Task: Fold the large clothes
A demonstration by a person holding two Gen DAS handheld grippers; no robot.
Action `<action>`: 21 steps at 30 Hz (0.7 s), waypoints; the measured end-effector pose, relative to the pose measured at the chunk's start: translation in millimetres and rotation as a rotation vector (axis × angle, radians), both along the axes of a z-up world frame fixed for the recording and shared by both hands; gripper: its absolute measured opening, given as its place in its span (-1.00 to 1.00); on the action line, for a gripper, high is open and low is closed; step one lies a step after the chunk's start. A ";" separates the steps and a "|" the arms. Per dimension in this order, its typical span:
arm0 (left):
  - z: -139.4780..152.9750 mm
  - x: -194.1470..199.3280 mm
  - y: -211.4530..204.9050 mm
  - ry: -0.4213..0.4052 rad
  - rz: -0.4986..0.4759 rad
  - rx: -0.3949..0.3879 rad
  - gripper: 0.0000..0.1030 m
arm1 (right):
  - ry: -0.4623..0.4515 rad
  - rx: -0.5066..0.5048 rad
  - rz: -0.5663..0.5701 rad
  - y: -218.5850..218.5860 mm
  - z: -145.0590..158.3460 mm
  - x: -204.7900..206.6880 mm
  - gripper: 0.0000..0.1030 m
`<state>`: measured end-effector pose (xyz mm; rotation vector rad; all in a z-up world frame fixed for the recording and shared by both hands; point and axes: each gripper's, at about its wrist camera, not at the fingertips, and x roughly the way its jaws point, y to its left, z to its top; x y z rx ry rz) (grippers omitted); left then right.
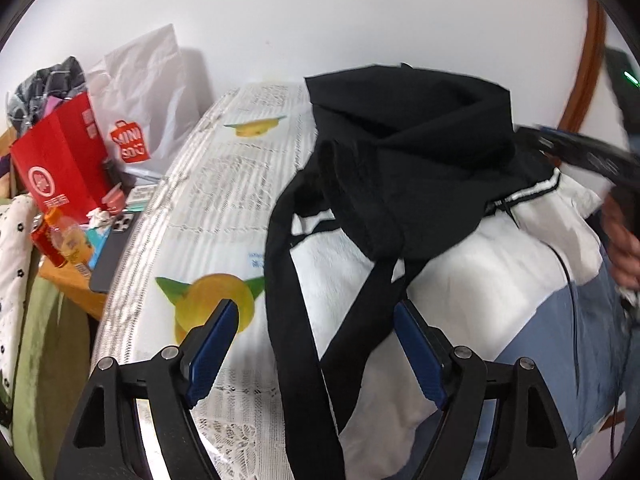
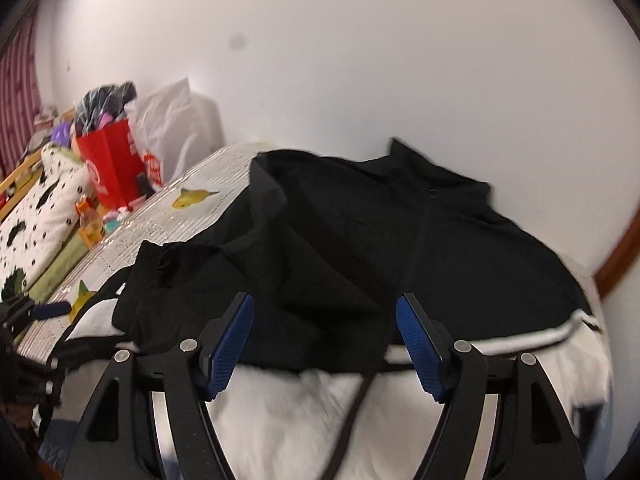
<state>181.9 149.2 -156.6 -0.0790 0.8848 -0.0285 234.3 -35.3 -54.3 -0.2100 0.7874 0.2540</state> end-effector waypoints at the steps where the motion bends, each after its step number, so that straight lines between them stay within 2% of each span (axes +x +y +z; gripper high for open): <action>1: -2.8 0.6 0.4 -0.004 -0.005 -0.001 0.52 | 0.011 0.012 0.022 6.0 -6.6 10.2 0.41; 3: -6.1 2.9 0.6 -0.006 -0.005 -0.007 0.52 | 0.044 0.036 0.036 14.3 -20.0 29.3 0.39; 4: -8.3 6.5 0.1 -0.002 -0.007 -0.008 0.52 | 0.056 0.049 0.043 15.9 -25.3 35.3 0.18; 5: -9.7 7.6 -0.5 0.001 -0.010 -0.003 0.52 | 0.068 0.063 0.049 17.6 -29.7 41.0 -0.23; 7: -13.7 11.6 -2.2 0.004 -0.011 0.024 0.52 | 0.095 0.089 0.068 17.7 -33.2 55.2 -0.66; 8: -15.2 11.5 -3.5 0.009 -0.010 0.035 0.52 | 0.095 0.116 0.068 13.9 -31.3 61.9 -0.72; 10: -18.9 13.1 -4.0 0.023 -0.008 0.046 0.52 | 0.055 0.186 0.003 -9.7 -18.8 80.0 -0.72; 12: -20.8 13.2 -2.8 0.031 -0.004 0.037 0.52 | 0.045 0.198 -0.024 -17.1 -16.4 86.5 -0.72; 15: -21.3 14.4 -0.2 0.038 0.002 0.014 0.52 | 0.034 0.214 -0.155 -49.2 -13.5 117.8 -0.71; 19: -17.1 14.1 3.2 0.034 0.012 -0.001 0.52 | 0.045 0.098 -0.297 -73.5 -21.3 139.4 -0.51; 21: -14.2 13.2 5.1 0.026 0.018 -0.010 0.52 | 0.029 0.024 -0.319 -74.7 -21.9 134.0 -0.29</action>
